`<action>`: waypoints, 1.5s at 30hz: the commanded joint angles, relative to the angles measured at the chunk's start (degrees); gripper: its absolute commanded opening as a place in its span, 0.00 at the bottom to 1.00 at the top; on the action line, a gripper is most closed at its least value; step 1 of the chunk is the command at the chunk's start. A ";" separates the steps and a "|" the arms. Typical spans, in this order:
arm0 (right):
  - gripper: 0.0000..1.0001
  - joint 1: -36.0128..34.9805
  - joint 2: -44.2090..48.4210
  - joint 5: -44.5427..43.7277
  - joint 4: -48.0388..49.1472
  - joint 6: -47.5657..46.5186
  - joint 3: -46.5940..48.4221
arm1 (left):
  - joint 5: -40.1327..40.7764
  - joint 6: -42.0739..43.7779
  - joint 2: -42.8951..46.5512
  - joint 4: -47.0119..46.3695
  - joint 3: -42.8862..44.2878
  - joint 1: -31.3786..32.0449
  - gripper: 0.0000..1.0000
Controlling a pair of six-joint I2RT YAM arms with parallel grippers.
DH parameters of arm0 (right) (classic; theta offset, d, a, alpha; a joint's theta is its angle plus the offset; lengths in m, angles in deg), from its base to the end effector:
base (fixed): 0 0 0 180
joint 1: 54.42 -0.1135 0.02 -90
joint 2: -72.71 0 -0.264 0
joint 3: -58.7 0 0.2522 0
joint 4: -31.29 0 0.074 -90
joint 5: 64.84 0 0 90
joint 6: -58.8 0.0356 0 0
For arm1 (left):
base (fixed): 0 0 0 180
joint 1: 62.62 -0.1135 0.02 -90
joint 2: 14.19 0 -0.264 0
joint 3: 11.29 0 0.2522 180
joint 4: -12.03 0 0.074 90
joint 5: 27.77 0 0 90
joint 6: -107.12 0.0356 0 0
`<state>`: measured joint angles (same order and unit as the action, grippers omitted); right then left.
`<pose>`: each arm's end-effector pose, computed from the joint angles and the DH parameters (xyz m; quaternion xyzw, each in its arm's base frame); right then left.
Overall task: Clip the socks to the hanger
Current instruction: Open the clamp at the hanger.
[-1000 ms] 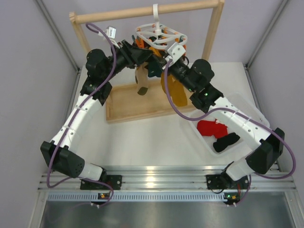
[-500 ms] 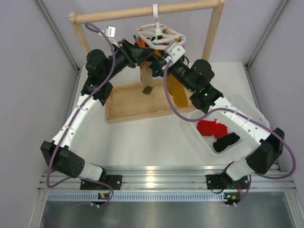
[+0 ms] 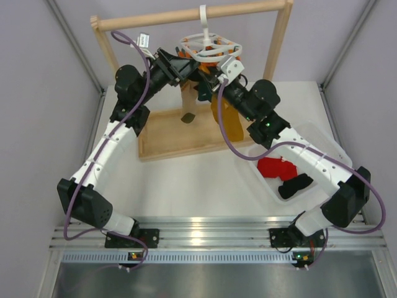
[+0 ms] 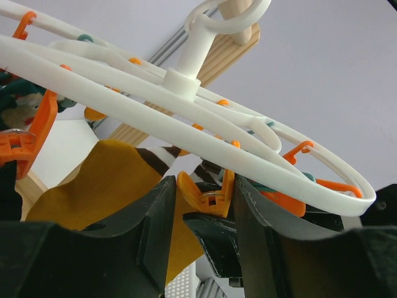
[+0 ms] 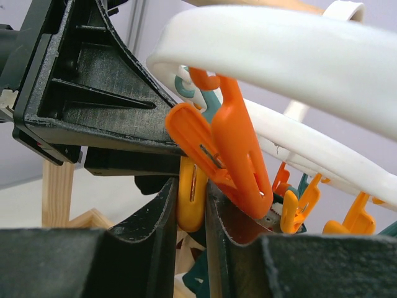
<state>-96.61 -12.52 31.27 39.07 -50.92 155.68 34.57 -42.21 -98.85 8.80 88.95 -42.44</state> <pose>0.2553 0.2366 0.4645 -0.3337 0.4717 0.1891 0.7940 0.3118 -0.1322 0.4781 -0.0062 0.5976 -0.6119 0.5180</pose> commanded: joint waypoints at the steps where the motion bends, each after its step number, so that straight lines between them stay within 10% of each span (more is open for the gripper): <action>1: 0.00 -0.79 1.65 4.97 1.57 1.71 -0.52 | 1.91 -3.07 0.20 -7.70 0.36 -0.67 0.47; 21: 0.00 -0.78 1.12 4.79 1.93 0.30 -0.60 | 2.17 -4.21 -1.38 -3.75 2.38 -0.50 0.46; 30: 0.00 -0.78 0.94 4.70 0.70 0.13 -0.43 | 1.38 -4.57 -1.73 -4.36 2.20 -0.50 0.09; 35: 0.40 -0.61 1.47 4.18 -1.32 1.79 -0.51 | 1.47 -3.86 -1.65 -4.63 2.12 -0.50 0.00; 45: 0.81 3.08 7.97 3.20 -10.36 11.19 -6.57 | 1.82 -2.46 -1.91 -4.37 1.85 -0.50 0.00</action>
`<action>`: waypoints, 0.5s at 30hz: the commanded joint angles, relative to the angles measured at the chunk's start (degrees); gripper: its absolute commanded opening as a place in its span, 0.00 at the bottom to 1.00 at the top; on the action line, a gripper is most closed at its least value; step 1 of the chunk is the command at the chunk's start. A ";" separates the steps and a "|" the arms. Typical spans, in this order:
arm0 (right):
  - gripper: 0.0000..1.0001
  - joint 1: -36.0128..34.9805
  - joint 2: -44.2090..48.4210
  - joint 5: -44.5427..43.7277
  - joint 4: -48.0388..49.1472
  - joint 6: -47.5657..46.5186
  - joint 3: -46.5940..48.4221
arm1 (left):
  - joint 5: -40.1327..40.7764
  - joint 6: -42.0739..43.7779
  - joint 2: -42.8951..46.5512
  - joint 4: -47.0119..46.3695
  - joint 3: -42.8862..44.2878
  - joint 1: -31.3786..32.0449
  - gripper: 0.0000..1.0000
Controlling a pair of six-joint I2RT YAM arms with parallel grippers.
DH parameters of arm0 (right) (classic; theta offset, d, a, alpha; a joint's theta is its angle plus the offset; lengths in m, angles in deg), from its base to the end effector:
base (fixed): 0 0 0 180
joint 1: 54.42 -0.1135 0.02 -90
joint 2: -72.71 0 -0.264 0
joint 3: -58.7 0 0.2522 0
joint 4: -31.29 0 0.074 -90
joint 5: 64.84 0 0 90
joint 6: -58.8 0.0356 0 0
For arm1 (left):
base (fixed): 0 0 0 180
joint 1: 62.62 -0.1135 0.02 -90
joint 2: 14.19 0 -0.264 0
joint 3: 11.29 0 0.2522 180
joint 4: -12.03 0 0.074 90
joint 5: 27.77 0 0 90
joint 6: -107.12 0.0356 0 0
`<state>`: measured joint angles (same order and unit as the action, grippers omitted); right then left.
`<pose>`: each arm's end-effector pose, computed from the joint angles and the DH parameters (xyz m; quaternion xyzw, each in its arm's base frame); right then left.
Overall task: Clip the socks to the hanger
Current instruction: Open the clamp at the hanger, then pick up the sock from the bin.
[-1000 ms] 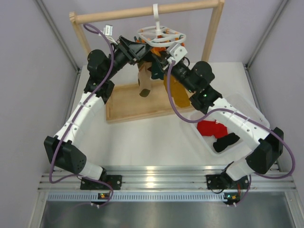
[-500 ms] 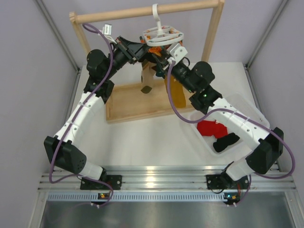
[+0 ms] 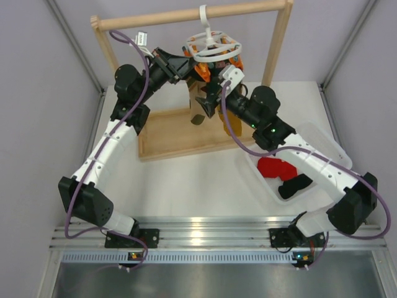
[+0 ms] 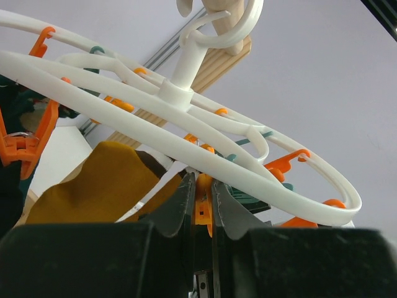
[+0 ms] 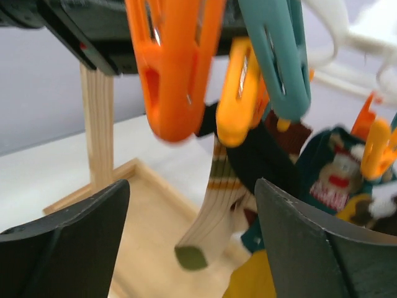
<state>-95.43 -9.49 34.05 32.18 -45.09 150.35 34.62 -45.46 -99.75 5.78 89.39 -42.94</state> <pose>0.2532 0.2275 0.4361 -0.3472 0.5393 0.2278 0.7327 0.3158 -0.1305 0.4810 -0.0168 0.5816 -0.6289 0.5157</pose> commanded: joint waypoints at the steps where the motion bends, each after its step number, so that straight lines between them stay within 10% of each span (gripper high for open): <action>1: 0.83 2.51 5.55 0.87 -4.89 7.19 -1.77 | 1.78 0.97 -1.19 -1.09 1.42 0.01 0.00; 9: 0.98 19.20 11.18 20.86 -23.13 15.56 -4.76 | 1.95 2.20 -0.93 0.41 1.77 0.00 0.00; 15: 0.86 32.91 13.02 31.63 -45.12 -1.72 -4.76 | 1.51 3.08 -0.66 1.11 1.94 0.09 0.00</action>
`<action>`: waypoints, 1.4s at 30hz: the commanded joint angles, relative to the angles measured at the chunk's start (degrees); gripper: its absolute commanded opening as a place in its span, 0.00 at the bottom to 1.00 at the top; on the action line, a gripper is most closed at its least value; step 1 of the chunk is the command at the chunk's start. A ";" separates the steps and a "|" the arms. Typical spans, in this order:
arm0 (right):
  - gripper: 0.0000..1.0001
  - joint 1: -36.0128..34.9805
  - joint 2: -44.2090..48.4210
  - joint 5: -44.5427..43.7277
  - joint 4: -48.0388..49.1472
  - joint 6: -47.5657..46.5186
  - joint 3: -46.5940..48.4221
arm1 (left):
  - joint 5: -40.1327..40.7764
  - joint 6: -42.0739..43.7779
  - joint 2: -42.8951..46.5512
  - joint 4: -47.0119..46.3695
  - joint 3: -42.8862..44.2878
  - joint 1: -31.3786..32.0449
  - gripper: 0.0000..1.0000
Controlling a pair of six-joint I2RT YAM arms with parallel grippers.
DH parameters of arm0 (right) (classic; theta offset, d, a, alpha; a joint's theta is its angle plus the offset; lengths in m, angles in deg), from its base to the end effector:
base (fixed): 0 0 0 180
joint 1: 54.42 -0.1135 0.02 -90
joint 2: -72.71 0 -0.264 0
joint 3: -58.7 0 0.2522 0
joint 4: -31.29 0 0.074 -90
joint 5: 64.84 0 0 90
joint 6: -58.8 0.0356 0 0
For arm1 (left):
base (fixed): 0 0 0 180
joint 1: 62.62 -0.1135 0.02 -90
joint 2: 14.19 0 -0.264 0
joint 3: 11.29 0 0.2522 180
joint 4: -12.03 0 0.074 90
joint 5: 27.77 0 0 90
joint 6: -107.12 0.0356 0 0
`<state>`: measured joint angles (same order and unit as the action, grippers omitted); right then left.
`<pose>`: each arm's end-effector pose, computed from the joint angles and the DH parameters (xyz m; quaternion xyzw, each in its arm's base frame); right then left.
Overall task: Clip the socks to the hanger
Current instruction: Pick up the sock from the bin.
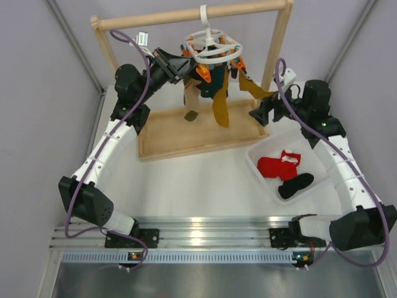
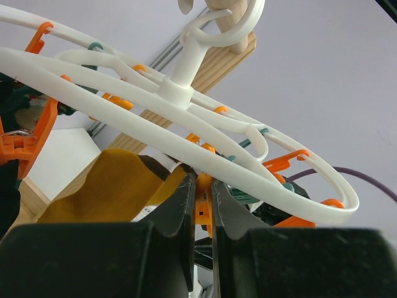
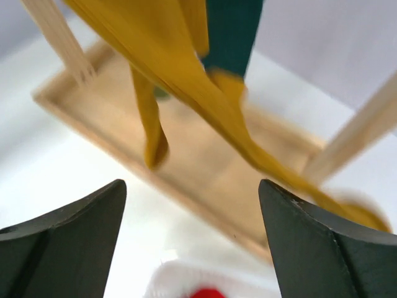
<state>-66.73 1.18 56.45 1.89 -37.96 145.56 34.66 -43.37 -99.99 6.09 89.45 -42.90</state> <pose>0.2705 0.0779 0.4052 -0.2894 0.7212 0.2410 0.5814 0.3173 -0.1312 0.4794 -0.0080 0.5848 -0.6186 0.5247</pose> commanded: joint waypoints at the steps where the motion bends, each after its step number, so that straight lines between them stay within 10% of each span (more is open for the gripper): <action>1: 0.84 5.62 2.62 10.01 -21.56 -15.14 -0.15 | 1.47 1.16 -0.25 0.81 1.88 0.05 0.00; 8: 0.68 14.57 1.92 5.73 -33.67 -31.38 -6.72 | 1.73 2.21 -0.25 0.89 2.23 0.49 0.00; 18: 0.50 24.71 -1.86 -6.15 -20.32 -17.76 -15.79 | 2.70 4.41 0.11 2.57 2.67 1.28 0.00; 28: 0.48 25.06 -7.48 -0.78 -54.55 -55.44 -10.70 | 2.70 4.68 -0.16 2.65 2.76 1.37 0.00; 42: 0.45 20.93 -5.73 -5.62 -53.02 -70.93 -21.41 | 2.79 5.47 -0.42 3.71 3.46 1.37 0.00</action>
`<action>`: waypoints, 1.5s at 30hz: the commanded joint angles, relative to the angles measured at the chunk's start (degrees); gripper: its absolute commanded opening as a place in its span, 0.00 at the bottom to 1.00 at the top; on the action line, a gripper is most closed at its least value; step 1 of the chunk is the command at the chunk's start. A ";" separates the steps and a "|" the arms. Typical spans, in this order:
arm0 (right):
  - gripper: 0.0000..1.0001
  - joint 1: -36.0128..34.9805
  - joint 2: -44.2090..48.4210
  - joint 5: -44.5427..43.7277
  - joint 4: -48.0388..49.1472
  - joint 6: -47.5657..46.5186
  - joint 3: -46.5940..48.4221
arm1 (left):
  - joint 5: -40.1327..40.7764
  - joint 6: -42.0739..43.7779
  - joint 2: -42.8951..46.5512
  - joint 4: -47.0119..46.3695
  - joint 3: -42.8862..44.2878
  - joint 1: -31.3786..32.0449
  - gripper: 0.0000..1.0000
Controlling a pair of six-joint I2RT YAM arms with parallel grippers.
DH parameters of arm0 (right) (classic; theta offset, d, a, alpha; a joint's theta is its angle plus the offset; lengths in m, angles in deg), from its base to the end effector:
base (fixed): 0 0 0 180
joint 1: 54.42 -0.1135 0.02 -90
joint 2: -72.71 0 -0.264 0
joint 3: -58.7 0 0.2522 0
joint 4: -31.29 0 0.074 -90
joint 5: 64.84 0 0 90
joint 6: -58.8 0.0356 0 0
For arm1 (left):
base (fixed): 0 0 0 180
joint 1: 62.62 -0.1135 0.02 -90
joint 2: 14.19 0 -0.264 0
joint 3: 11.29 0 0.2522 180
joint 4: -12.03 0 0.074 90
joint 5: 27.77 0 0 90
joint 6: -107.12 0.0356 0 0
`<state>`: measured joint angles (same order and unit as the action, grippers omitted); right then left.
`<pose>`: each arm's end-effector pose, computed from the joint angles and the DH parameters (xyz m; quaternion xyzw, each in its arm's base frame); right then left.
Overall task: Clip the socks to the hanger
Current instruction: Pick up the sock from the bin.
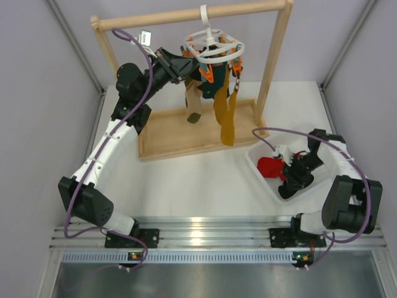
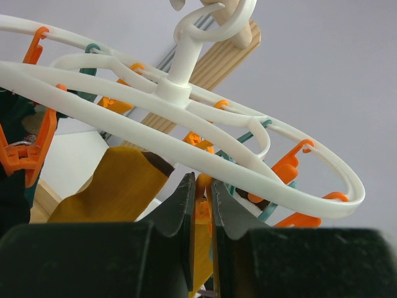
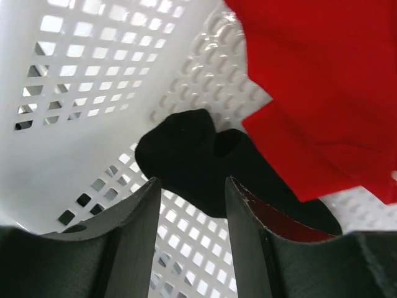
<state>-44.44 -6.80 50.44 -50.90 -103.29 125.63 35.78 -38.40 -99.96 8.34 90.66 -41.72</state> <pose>0.2087 -0.0213 0.2123 -0.4951 0.8399 0.1916 0.1129 0.3141 -0.1369 0.4830 0.0124 0.5897 -0.5961 0.5448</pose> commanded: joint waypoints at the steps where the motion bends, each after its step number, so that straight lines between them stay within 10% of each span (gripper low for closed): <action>1: 0.46 -2.06 2.51 0.30 0.65 -5.77 -2.53 | 1.59 0.60 -0.44 1.54 2.34 0.19 0.00; 10: 0.52 -4.52 2.78 -3.83 14.61 -6.66 -9.12 | 1.94 1.12 -0.27 2.25 2.35 0.19 0.00; 14: 0.35 -4.70 3.56 -4.36 19.37 -5.52 -10.80 | 1.85 1.30 -0.35 2.34 2.35 0.19 0.00; 20: 0.00 -4.18 8.30 0.81 12.63 -5.95 -7.21 | 1.76 1.30 -0.27 2.69 2.26 0.19 0.00; 33: 0.00 -2.86 18.42 20.50 0.21 -1.83 10.10 | 1.50 0.60 0.00 1.98 1.55 0.28 0.00; 45: 0.00 -16.19 28.60 26.67 48.12 30.42 9.52 | 0.97 0.51 -0.71 2.34 1.73 0.27 0.00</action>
<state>-55.52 17.29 74.77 -24.80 -82.83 138.35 36.15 -37.36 -99.96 10.00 91.31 -41.56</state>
